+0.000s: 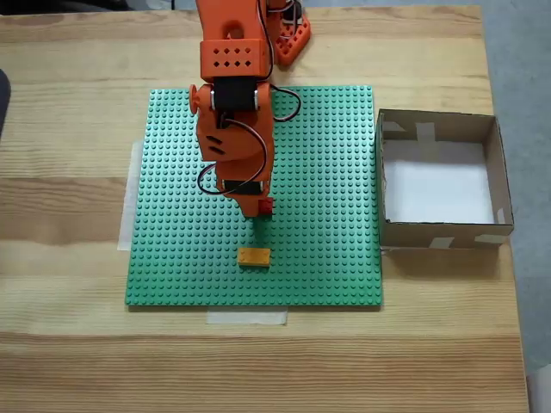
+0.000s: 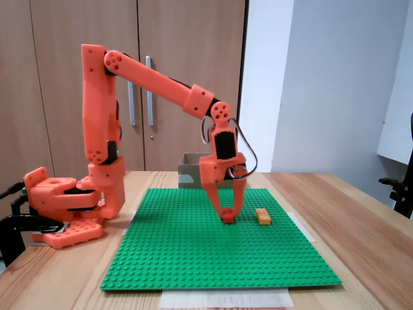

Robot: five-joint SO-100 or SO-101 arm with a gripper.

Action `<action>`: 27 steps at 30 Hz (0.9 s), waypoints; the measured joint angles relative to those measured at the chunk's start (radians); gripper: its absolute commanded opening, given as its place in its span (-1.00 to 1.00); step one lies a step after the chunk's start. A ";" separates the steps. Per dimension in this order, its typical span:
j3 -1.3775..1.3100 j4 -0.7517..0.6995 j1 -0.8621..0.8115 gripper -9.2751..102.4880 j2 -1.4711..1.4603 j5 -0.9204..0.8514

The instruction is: Pick the red lego block and put it in the box.

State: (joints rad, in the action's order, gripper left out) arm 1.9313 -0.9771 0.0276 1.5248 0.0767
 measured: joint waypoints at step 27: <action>-0.061 -0.190 -0.034 -0.85 0.239 -0.009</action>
State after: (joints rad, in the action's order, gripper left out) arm 1.8699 -1.1674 -0.0061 1.7641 0.0675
